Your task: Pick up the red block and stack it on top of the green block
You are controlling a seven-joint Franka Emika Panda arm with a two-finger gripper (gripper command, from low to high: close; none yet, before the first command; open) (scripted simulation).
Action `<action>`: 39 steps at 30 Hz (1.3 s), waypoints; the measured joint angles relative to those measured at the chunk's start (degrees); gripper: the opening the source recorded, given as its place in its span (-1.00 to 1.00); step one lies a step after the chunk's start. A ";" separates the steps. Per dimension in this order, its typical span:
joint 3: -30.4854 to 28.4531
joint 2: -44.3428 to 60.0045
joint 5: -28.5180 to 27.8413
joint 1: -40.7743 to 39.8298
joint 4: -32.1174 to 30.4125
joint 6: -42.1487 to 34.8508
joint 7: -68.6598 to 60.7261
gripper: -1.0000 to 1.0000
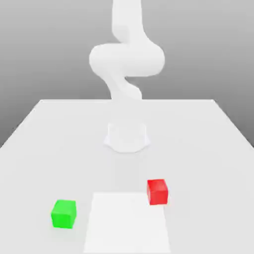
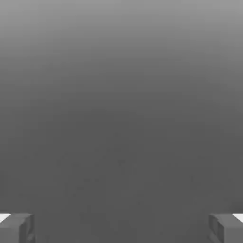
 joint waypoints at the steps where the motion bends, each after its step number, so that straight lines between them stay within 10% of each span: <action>1: 0.21 1.79 0.36 0.41 -1.77 1.40 0.09 0.00; 17: 7.21 33.99 2.09 5.95 -29.99 25.82 4.67 0.00; 23: 4.01 49.72 -5.36 8.25 -30.19 38.52 10.49 0.00; 24: 2.65 51.81 -6.02 9.47 -29.91 40.33 11.02 -1.00; 39: 3.49 37.94 0.14 9.36 -31.54 28.13 6.19 -1.00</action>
